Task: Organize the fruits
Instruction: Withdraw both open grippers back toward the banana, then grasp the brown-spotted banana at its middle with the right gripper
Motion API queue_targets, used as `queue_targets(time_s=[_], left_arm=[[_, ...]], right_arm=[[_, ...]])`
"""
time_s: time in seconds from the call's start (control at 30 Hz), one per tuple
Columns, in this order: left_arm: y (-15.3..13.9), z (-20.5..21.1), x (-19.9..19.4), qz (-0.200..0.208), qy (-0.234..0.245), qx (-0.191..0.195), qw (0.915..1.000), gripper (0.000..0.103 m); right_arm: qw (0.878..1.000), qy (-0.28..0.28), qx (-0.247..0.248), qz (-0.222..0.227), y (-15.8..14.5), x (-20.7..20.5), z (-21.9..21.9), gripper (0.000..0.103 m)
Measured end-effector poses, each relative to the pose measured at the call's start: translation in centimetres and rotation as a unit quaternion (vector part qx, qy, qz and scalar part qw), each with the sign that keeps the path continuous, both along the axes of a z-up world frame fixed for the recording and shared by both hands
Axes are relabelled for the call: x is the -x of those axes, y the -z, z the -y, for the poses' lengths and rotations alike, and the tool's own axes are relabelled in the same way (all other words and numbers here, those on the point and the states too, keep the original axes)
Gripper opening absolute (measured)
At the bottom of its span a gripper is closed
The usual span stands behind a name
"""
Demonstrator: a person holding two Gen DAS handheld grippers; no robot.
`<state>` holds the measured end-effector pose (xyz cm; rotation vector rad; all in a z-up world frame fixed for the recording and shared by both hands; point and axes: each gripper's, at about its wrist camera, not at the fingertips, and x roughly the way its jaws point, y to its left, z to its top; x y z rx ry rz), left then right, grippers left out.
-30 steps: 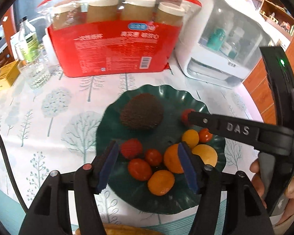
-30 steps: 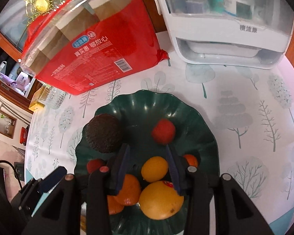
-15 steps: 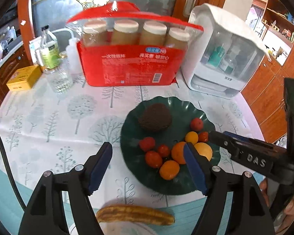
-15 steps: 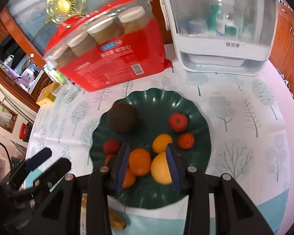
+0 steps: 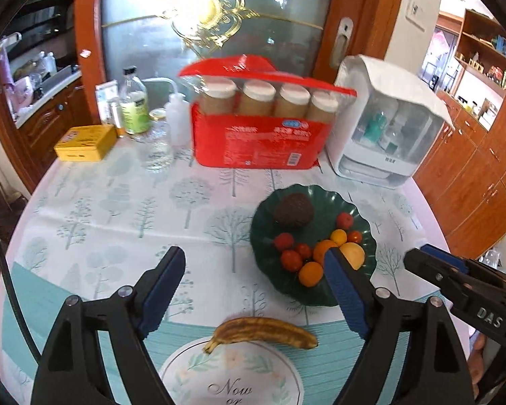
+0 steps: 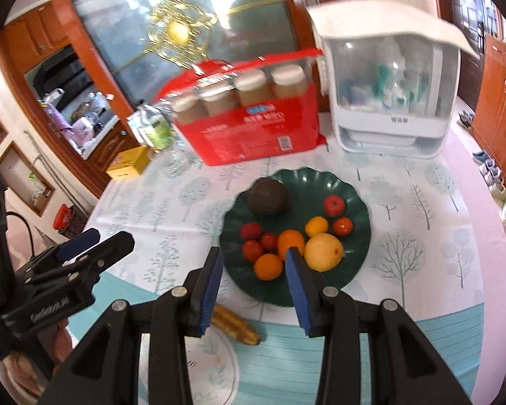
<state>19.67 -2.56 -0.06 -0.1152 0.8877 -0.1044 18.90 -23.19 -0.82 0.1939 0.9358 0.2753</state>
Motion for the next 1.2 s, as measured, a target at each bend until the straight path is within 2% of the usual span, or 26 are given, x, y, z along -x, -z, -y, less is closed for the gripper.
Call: queue_targets(time_s=[0.13, 0.3, 0.6, 0.83, 1.2], left_arm=[[-1.4, -1.7, 1.7, 0.011, -0.012, 0.002, 0.9999, 0.086], [-2.1, -3.3, 3.4, 0.014, -0.017, -0.003, 0.9997, 0.087], [-0.9, -4.9, 5.2, 0.000, -0.024, -0.011, 0.9997, 0.089], [2.3, -5.8, 5.9, -0.024, -0.025, -0.021, 0.9992, 0.089], [10.5, -7.5, 5.6, -0.107, -0.043, -0.012, 0.9932, 0.089]], right_arm=[[1.000, -0.019, 0.007, 0.014, -1.1, 1.6, -1.2, 0.045], [0.998, -0.042, 0.028, 0.027, -1.4, 3.1, -2.6, 0.047], [0.995, -0.082, 0.048, 0.032, 0.2, 5.0, -4.8, 0.048], [0.988, -0.122, 0.086, 0.024, 3.5, 5.4, -6.9, 0.048], [0.967, -0.202, 0.155, 0.000, 10.7, 4.4, -10.9, 0.048]])
